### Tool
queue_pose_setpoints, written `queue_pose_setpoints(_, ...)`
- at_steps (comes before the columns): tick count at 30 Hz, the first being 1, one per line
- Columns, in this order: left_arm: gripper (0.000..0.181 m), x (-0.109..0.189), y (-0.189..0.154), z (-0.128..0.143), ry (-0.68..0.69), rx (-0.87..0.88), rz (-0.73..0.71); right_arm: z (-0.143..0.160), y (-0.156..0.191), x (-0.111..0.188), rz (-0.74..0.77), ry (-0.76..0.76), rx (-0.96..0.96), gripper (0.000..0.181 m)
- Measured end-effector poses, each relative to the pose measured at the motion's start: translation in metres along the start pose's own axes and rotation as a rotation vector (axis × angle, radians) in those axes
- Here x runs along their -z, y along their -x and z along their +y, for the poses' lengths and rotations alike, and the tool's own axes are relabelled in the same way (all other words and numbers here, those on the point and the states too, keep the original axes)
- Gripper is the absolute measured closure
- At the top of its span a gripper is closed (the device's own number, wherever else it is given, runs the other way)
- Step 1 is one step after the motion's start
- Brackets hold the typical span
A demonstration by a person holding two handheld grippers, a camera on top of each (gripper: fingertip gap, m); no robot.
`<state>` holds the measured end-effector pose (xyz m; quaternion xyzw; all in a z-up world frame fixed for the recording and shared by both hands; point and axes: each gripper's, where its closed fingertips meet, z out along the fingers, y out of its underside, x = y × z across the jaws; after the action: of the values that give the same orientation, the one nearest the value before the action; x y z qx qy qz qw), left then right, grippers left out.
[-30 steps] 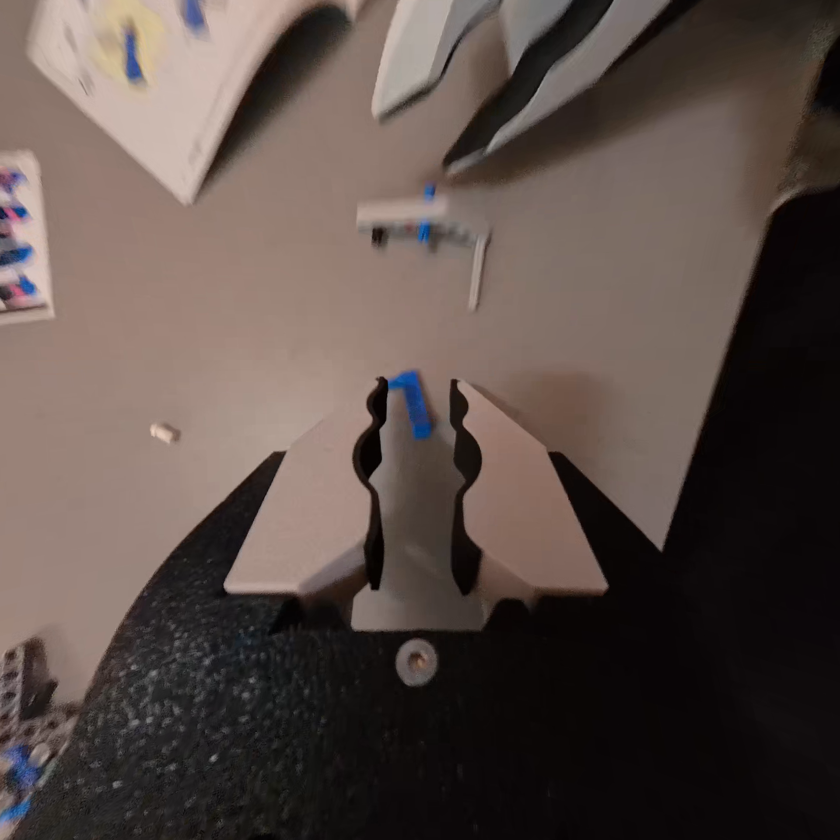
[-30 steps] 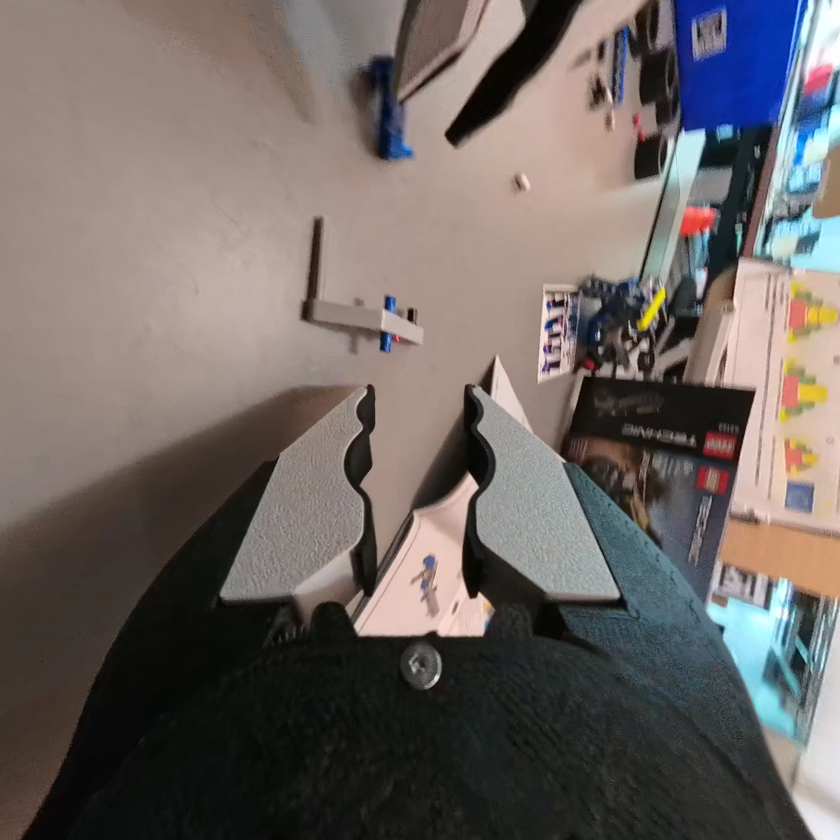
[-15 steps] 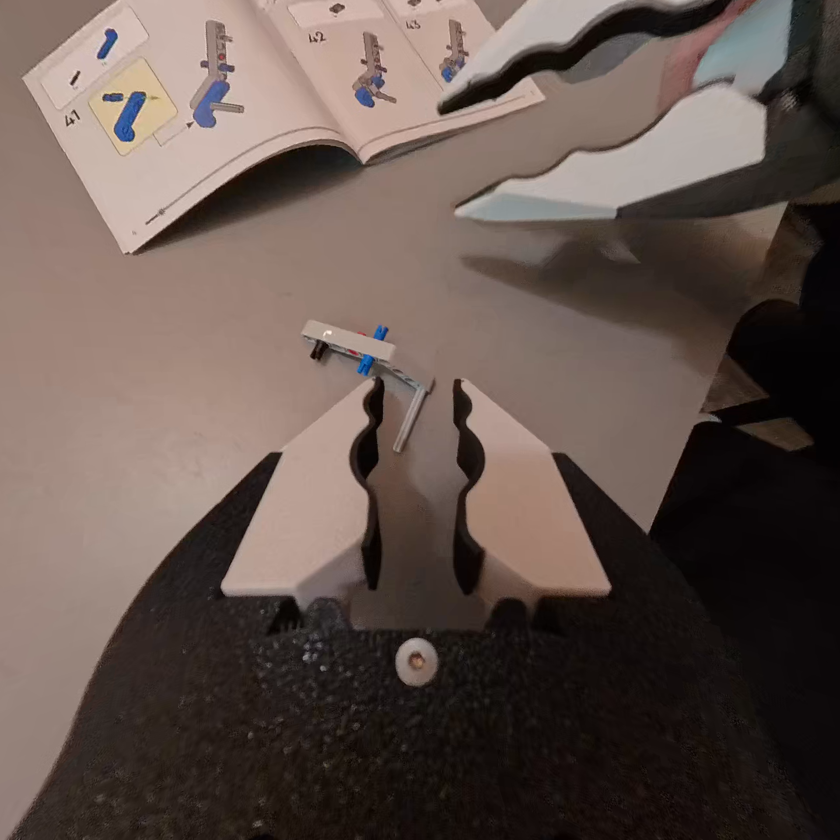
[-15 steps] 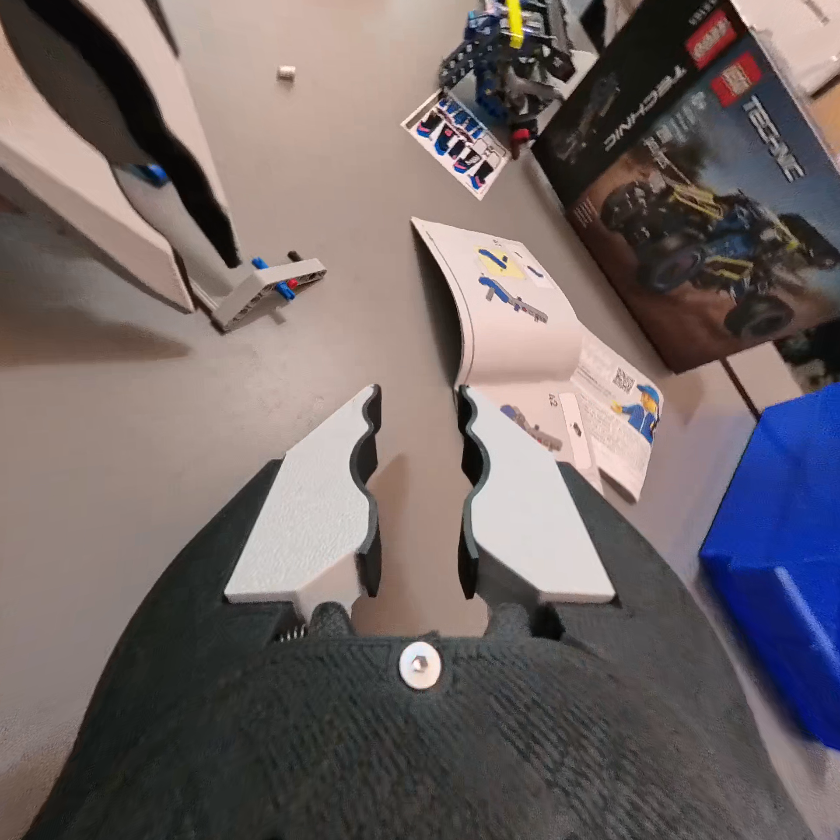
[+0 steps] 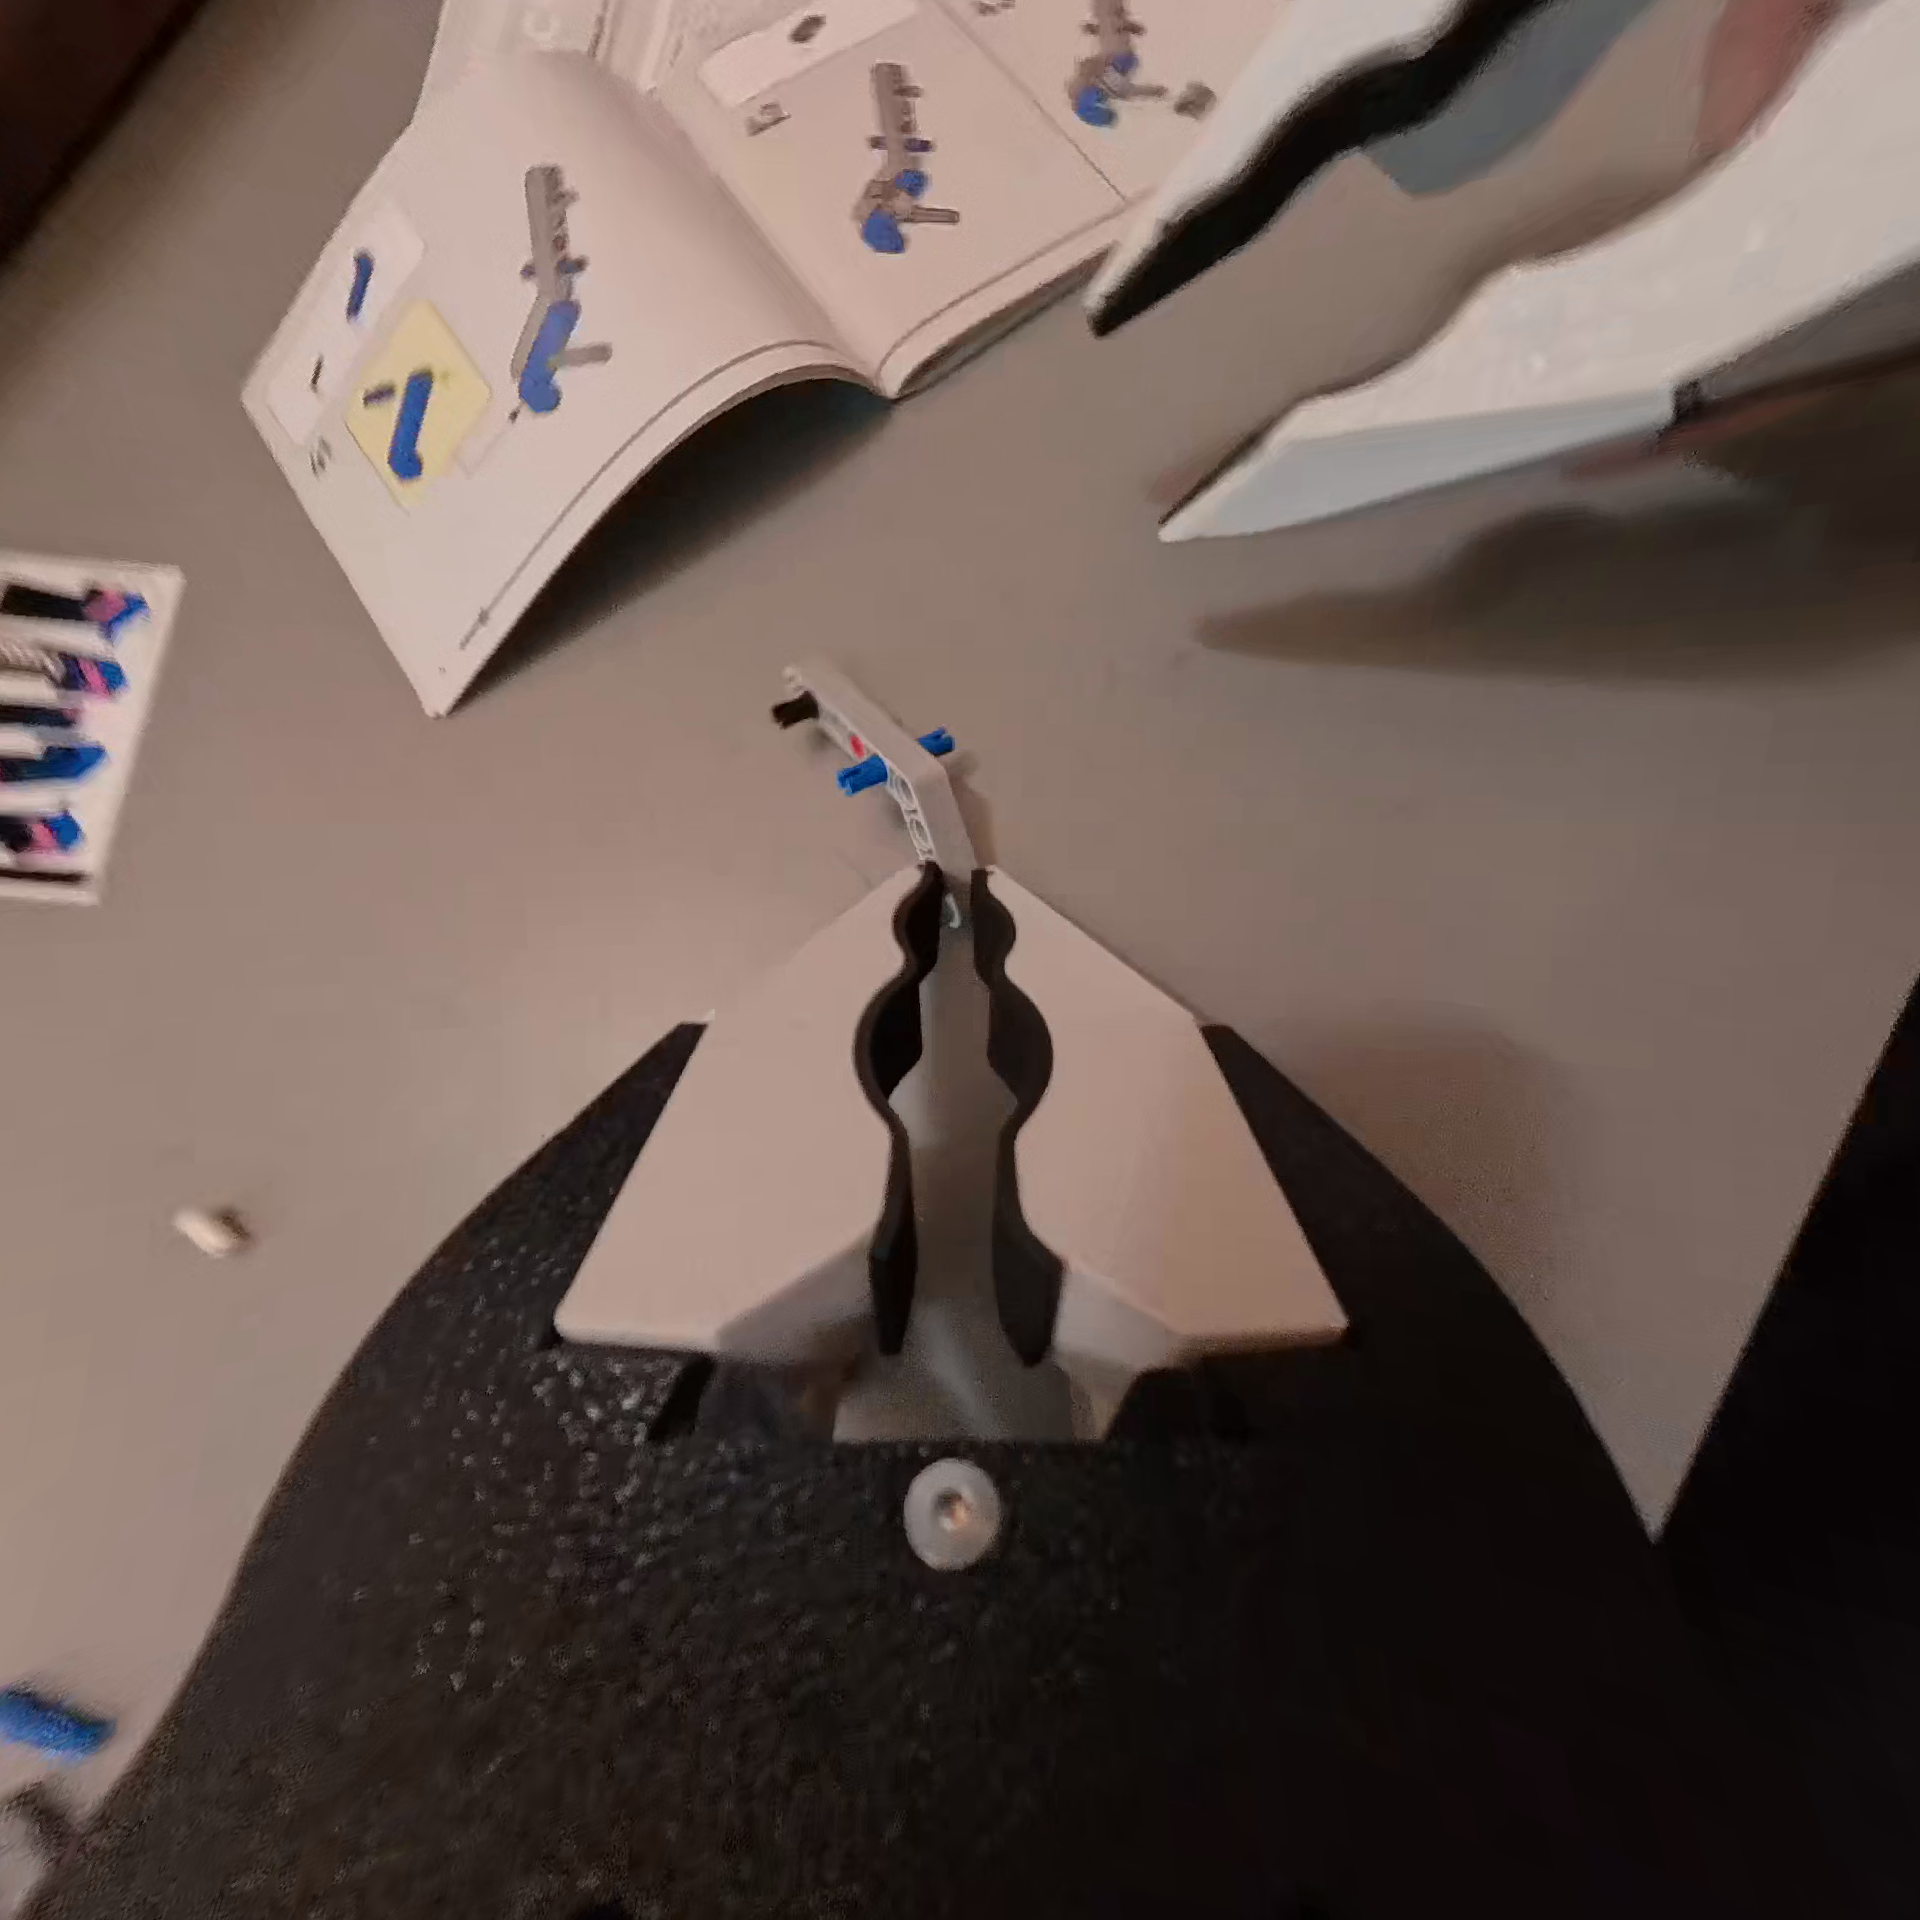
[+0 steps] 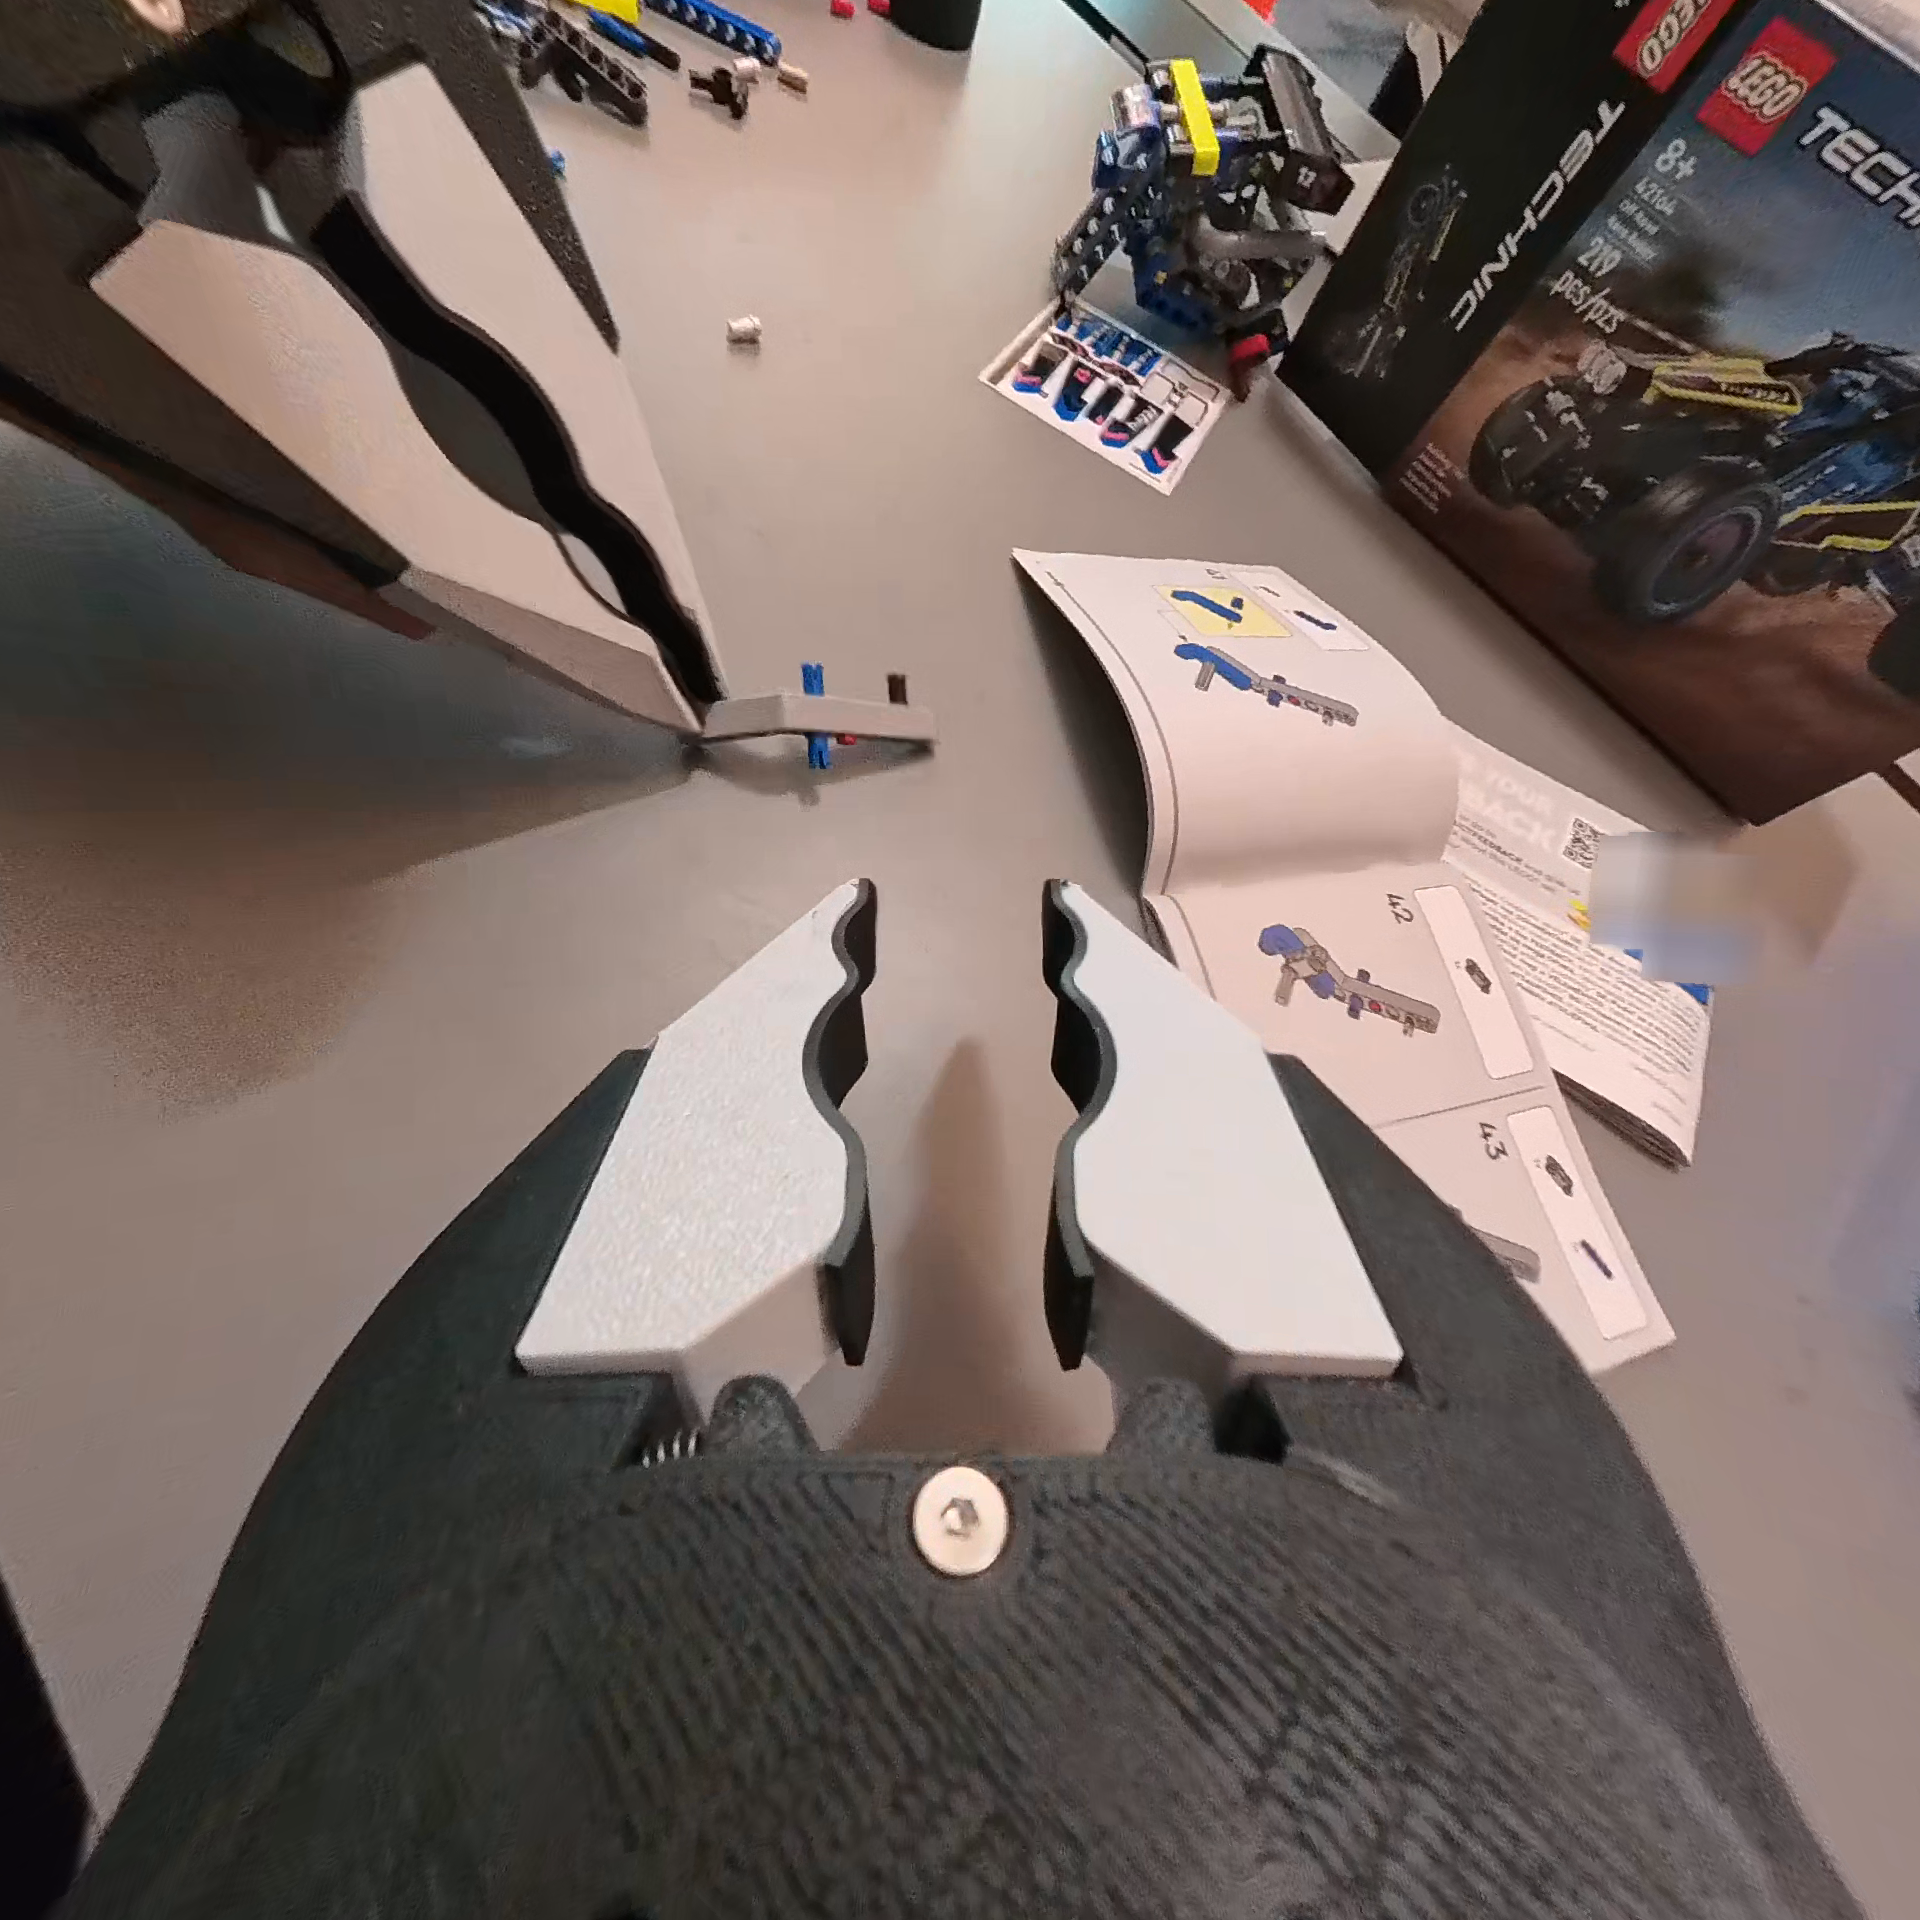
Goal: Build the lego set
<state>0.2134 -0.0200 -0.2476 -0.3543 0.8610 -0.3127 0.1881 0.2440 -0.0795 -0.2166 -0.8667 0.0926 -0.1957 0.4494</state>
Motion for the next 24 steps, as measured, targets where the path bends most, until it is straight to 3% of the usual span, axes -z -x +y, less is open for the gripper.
queue_pose_setpoints(4, 0.181, 0.007, 0.014, 0.004, 0.054, -0.447, -0.141, -0.006, 0.013, -0.002, -0.092, -0.035, -0.021, 0.148)
queue_pose_setpoints(8, 0.181, 0.016, 0.015, -0.008, -0.016, -0.956, -0.285, -0.008, 0.02, -0.007, -0.218, -0.041, -0.099, 0.137)
queue_pose_setpoints(11, 0.181, 0.014, 0.009, -0.003, -0.047, -1.093, -0.27, -0.014, 0.022, -0.012, -0.267, -0.067, -0.007, 0.132)
queue_pose_setpoints(15, 0.181, 0.016, 0.011, 0.001, -0.078, -0.971, -0.204, -0.008, 0.021, -0.025, -0.298, 0.006, 0.077, 0.133)
queue_pose_setpoints(19, 0.178, 0.021, 0.009, 0.005, -0.105, -0.605, 0.017, -0.009, 0.022, -0.037, -0.359, 0.019, 0.023, 0.133)
queue_pose_setpoints(22, 0.172, 0.029, 0.017, -0.001, -0.147, -0.373, 0.12, -0.017, 0.013, -0.041, -0.289, -0.022, 0.074, 0.15)
queue_pose_setpoints(24, 0.168, 0.033, 0.02, -0.009, -0.18, -0.248, 0.189, -0.007, 0.017, -0.043, -0.283, 0.027, 0.154, 0.158)
